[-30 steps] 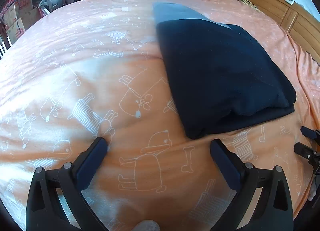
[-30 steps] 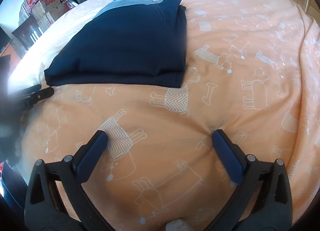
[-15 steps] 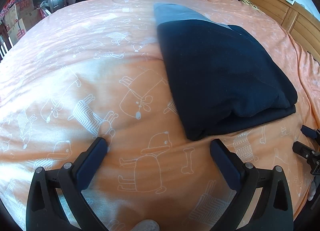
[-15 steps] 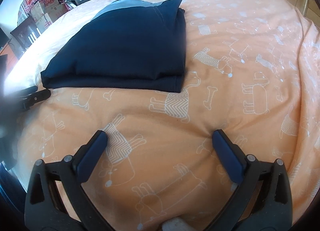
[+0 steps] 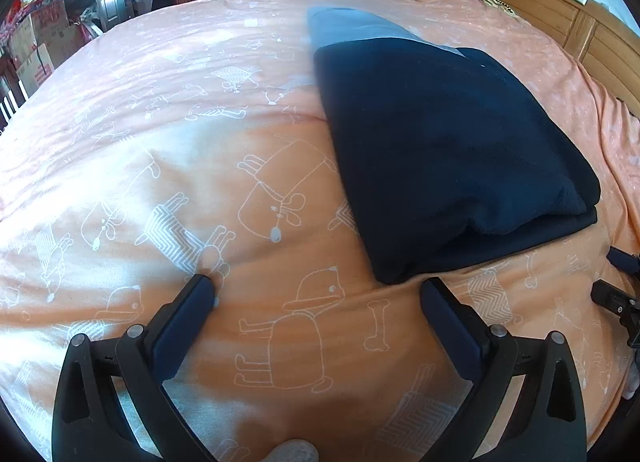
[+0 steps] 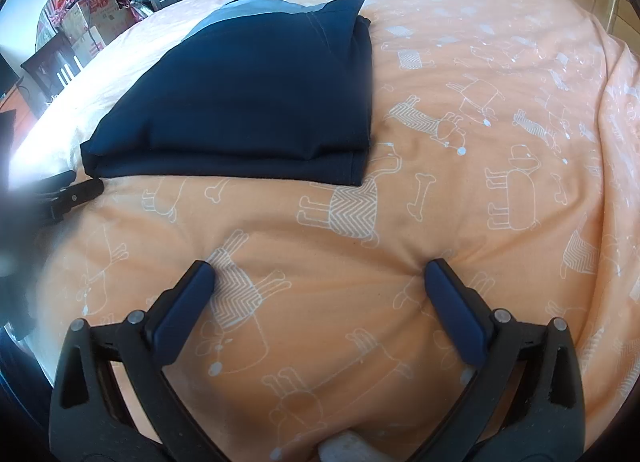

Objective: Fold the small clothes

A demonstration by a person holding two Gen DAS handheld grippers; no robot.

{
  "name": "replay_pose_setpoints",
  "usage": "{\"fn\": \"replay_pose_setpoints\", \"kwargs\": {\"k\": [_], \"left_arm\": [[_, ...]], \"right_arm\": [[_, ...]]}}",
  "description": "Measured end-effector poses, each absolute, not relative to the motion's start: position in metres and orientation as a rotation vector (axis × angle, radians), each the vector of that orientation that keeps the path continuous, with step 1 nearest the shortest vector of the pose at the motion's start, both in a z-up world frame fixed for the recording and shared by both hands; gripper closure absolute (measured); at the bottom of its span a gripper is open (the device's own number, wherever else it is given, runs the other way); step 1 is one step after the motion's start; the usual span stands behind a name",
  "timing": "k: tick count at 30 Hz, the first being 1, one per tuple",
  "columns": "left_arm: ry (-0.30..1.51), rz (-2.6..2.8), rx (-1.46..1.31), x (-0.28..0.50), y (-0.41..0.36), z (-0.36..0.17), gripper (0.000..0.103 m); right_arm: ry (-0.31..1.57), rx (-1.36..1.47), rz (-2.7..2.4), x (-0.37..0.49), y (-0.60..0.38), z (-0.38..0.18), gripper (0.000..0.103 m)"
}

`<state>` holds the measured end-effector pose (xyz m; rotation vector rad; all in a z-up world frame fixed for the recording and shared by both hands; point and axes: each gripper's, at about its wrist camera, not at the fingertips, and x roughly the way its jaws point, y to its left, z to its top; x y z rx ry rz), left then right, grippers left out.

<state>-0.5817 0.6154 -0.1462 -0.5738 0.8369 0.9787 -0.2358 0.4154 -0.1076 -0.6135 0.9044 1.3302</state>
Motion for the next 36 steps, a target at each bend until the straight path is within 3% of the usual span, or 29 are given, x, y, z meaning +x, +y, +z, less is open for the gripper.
{"fn": "replay_pose_setpoints", "kwargs": {"k": [25, 30, 36], "left_arm": [[0.777, 0.931, -0.643, -0.59, 0.613, -0.129, 0.0], [0.715, 0.954, -0.469, -0.584, 0.582, -0.069, 0.0], [0.522, 1.018, -0.267, -0.591, 0.529, 0.036, 0.0]], "right_arm": [[0.871, -0.598, 1.359, -0.24, 0.411, -0.097, 0.0], [0.786, -0.552, 1.401, -0.252, 0.399, -0.044, 0.0], [0.494, -0.356, 1.424, -0.275, 0.355, 0.092, 0.0]]}}
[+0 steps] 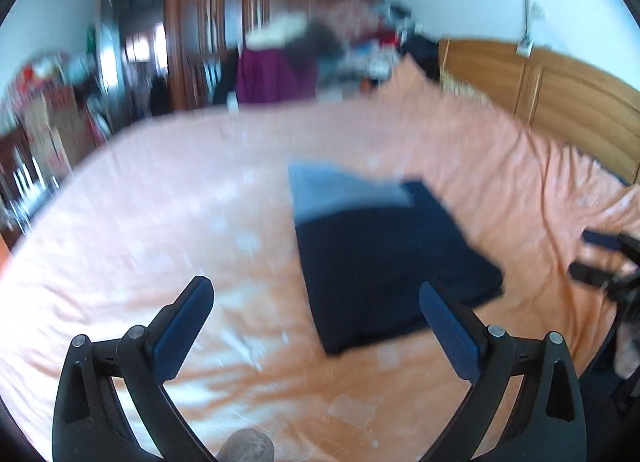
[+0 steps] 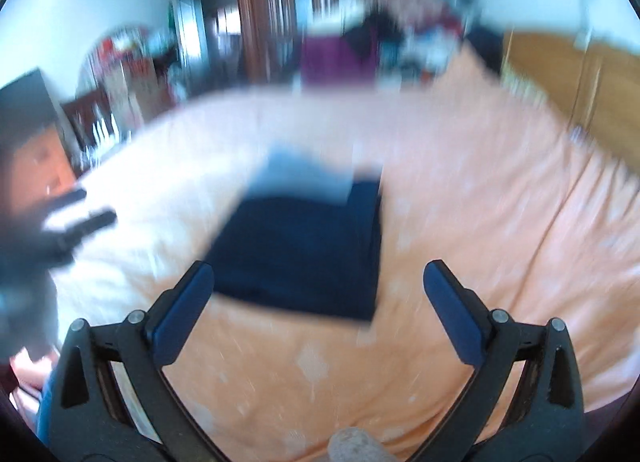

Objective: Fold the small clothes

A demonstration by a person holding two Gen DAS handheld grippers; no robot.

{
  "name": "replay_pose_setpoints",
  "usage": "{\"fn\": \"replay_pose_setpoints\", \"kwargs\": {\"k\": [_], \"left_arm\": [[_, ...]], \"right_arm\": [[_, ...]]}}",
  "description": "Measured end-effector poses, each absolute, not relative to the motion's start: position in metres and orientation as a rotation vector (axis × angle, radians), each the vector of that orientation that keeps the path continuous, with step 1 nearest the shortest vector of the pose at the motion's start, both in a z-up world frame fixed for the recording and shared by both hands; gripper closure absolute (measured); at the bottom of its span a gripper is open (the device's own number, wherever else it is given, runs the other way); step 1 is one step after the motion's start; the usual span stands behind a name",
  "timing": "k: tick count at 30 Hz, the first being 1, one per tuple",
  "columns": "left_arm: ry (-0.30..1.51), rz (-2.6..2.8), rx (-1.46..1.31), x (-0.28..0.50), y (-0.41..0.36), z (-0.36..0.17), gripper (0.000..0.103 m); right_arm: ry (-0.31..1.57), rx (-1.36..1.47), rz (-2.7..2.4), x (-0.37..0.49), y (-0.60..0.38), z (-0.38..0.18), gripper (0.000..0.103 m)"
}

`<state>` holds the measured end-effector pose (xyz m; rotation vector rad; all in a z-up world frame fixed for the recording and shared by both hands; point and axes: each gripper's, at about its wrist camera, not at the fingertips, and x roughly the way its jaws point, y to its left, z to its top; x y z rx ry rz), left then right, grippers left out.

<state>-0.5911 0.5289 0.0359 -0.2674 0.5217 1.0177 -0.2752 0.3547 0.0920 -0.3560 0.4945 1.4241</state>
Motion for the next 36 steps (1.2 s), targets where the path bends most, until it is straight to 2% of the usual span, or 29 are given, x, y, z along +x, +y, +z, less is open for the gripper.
{"fn": "replay_pose_setpoints", "kwargs": {"k": [4, 10, 28, 36], "left_arm": [[0.417, 1.075, -0.144, -0.594, 0.489, 0.087, 0.0], [0.412, 1.138, -0.187, -0.595, 0.473, 0.104, 0.0], [0.575, 1.275, -0.433, -0.635, 0.503, 0.063, 0.0], [0.571, 1.299, -0.405, -0.64, 0.502, 0.068, 0.0]], "right_arm": [[0.238, -0.232, 1.365, -0.299, 0.308, 0.162, 0.0], [0.307, -0.271, 1.391, -0.311, 0.302, 0.162, 0.0], [0.486, -0.419, 1.388, -0.321, 0.308, 0.13, 0.0], [0.496, -0.441, 1.387, -0.326, 0.314, 0.127, 0.0]]}}
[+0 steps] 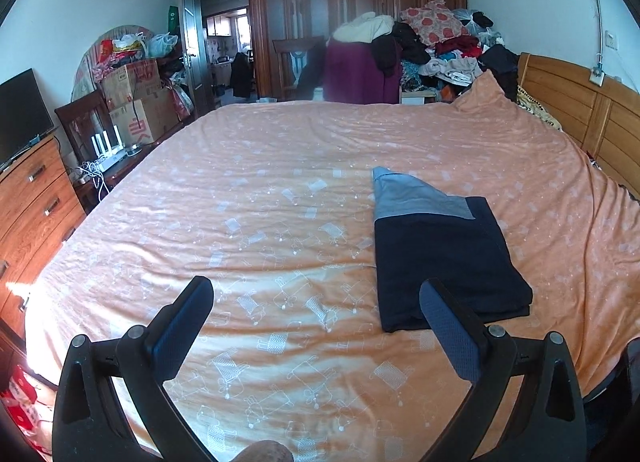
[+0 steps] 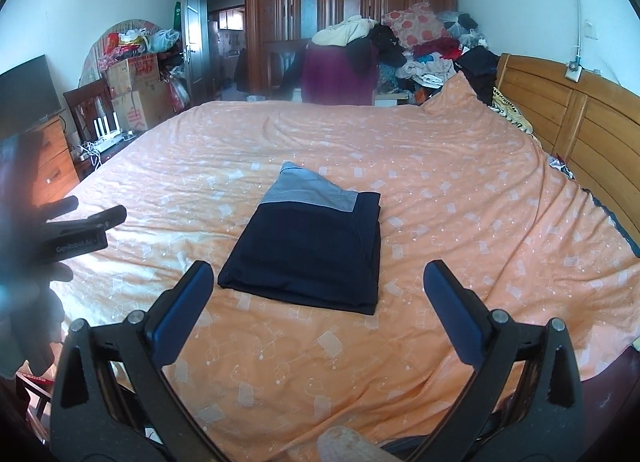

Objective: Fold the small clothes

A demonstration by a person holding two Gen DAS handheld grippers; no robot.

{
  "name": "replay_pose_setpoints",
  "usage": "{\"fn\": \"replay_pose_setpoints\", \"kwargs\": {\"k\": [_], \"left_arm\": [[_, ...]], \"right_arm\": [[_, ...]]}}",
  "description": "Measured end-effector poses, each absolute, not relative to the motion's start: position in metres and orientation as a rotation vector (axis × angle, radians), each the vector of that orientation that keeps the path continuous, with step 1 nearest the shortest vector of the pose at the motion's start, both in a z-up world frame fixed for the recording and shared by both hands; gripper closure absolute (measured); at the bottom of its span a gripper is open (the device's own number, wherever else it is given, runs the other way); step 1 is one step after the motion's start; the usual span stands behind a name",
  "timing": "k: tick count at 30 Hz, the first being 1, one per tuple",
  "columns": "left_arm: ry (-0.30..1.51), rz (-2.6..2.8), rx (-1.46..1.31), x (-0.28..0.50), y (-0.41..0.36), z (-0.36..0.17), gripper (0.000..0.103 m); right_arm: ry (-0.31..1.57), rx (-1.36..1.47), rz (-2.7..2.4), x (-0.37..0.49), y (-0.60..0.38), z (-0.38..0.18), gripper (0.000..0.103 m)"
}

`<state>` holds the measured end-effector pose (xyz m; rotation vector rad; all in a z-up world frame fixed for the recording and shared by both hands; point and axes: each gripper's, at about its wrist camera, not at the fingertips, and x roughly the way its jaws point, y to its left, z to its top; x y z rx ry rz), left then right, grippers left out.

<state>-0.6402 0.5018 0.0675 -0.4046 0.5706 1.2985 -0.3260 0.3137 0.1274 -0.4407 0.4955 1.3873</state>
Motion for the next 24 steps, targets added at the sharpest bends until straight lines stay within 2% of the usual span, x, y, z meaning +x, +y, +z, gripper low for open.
{"fn": "replay_pose_setpoints", "kwargs": {"k": [24], "left_arm": [[0.58, 1.231, -0.372, -0.632, 0.49, 0.068, 0.0]], "right_arm": [[0.611, -0.493, 1.298, -0.32, 0.324, 0.102, 0.0]]}}
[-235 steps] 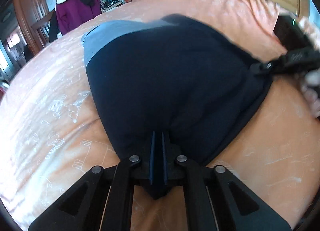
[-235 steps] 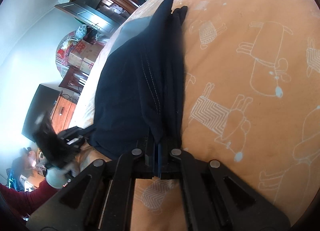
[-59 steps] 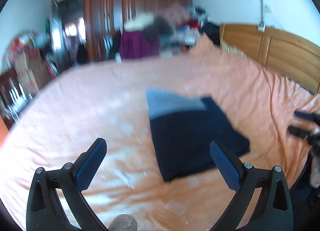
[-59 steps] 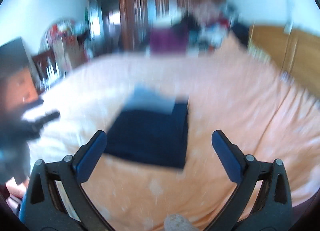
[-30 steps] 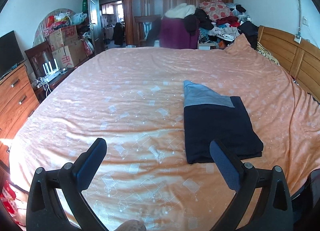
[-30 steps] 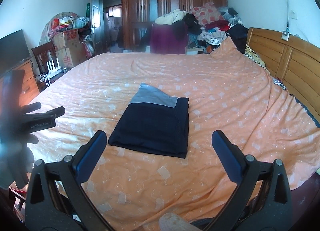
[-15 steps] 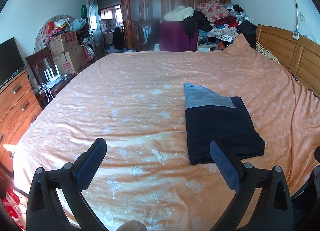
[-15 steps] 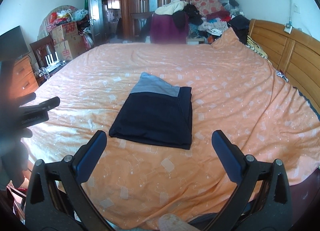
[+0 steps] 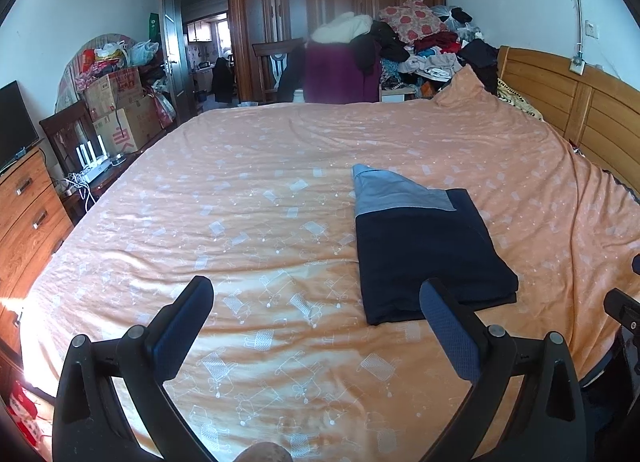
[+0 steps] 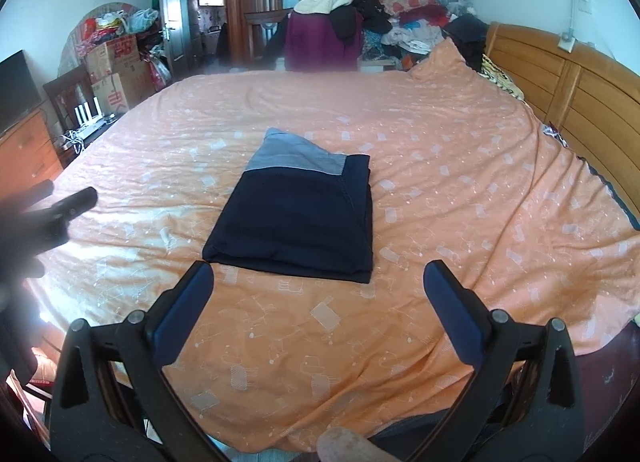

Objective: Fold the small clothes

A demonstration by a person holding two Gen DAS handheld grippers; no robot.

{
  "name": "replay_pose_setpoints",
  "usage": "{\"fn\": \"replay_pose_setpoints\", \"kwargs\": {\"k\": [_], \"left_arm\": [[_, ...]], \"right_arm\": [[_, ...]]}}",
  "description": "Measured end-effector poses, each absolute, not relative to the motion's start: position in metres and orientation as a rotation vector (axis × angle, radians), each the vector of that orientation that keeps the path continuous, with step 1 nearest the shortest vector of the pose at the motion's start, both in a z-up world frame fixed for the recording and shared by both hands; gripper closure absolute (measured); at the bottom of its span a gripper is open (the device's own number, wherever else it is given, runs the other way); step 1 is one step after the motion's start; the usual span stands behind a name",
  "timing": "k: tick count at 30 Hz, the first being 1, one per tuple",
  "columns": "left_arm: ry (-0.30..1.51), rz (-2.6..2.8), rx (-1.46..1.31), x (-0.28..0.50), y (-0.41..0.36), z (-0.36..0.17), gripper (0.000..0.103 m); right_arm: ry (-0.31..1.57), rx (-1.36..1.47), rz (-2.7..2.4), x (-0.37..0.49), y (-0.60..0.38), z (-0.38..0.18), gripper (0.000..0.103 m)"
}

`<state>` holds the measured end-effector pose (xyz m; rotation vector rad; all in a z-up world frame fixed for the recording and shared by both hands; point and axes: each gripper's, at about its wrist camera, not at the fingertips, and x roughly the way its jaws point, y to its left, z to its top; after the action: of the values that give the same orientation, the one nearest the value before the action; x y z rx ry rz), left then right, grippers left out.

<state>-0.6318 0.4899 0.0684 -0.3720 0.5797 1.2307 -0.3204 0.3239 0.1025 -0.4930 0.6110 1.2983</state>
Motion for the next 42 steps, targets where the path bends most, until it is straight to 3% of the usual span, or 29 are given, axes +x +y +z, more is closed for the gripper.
{"fn": "replay_pose_setpoints", "kwargs": {"k": [28, 42], "left_arm": [[0.585, 1.148, -0.342, -0.605, 0.482, 0.078, 0.0], [0.544, 1.069, -0.338, -0.575, 0.479, 0.1, 0.0]], "right_arm": [[0.744, -0.454, 1.302, -0.298, 0.335, 0.09, 0.0], [0.629, -0.418, 1.283, -0.303, 0.348, 0.126, 0.0]]}}
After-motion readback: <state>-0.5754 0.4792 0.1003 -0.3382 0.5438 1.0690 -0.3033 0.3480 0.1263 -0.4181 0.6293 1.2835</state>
